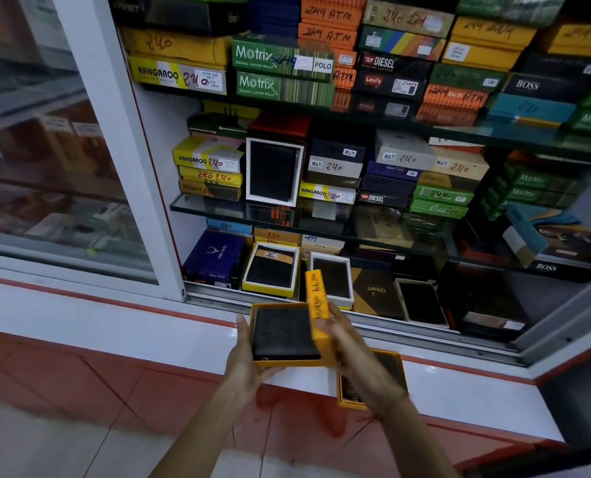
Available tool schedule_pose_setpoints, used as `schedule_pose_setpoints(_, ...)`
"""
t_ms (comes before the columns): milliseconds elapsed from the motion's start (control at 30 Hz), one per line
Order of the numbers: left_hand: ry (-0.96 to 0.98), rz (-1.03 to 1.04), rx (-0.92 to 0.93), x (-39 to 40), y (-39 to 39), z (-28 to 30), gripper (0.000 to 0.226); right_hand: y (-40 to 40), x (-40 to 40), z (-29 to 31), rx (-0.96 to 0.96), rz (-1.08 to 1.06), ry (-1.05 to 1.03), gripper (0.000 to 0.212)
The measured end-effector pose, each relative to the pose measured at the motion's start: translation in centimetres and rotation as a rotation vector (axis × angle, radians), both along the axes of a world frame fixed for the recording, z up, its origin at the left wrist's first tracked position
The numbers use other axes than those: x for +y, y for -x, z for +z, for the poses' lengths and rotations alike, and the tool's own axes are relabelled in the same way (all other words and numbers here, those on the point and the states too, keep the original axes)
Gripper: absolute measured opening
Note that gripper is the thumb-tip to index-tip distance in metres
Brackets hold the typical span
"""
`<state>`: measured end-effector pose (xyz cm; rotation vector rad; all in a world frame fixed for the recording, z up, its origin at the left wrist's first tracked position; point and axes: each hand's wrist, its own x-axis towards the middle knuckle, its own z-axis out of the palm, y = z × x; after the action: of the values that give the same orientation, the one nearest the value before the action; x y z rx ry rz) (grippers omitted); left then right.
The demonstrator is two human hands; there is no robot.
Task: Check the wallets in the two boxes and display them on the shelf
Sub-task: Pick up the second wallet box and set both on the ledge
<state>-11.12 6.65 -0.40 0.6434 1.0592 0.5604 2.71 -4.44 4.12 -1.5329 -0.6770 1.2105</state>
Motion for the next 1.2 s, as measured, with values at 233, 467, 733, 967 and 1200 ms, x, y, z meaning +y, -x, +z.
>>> schedule_pose_setpoints(233, -0.077, -0.122, 0.145, 0.4, -0.9, -0.2, 0.05, -1.2, -1.5, -3.1, 0.677, -0.051, -0.112, 0.082)
schedule_pose_setpoints(467, -0.099, -0.184, 0.182, 1.1, 0.8, -1.0, 0.032, -1.3, -2.6, -5.9, 0.537, -0.164, -0.073, 0.04)
schedule_pose_setpoints(733, -0.259, -0.054, 0.314, 0.0, 1.5, -2.9, 0.033, 0.6, -1.9, -7.9, -0.302, -0.41, 0.037, 0.024)
schedule_pose_setpoints(967, -0.356, -0.04, 0.455, 0.0, 2.1, -3.8, 0.033, 2.4, -1.7, -8.4, -0.703, -0.378, 0.107, 0.023)
schedule_pose_setpoints(1200, -0.607, -0.41, 0.727, -0.7, 0.6, -4.0, 0.032, 3.7, 0.3, -9.0, -0.716, -0.259, 0.379, 0.024)
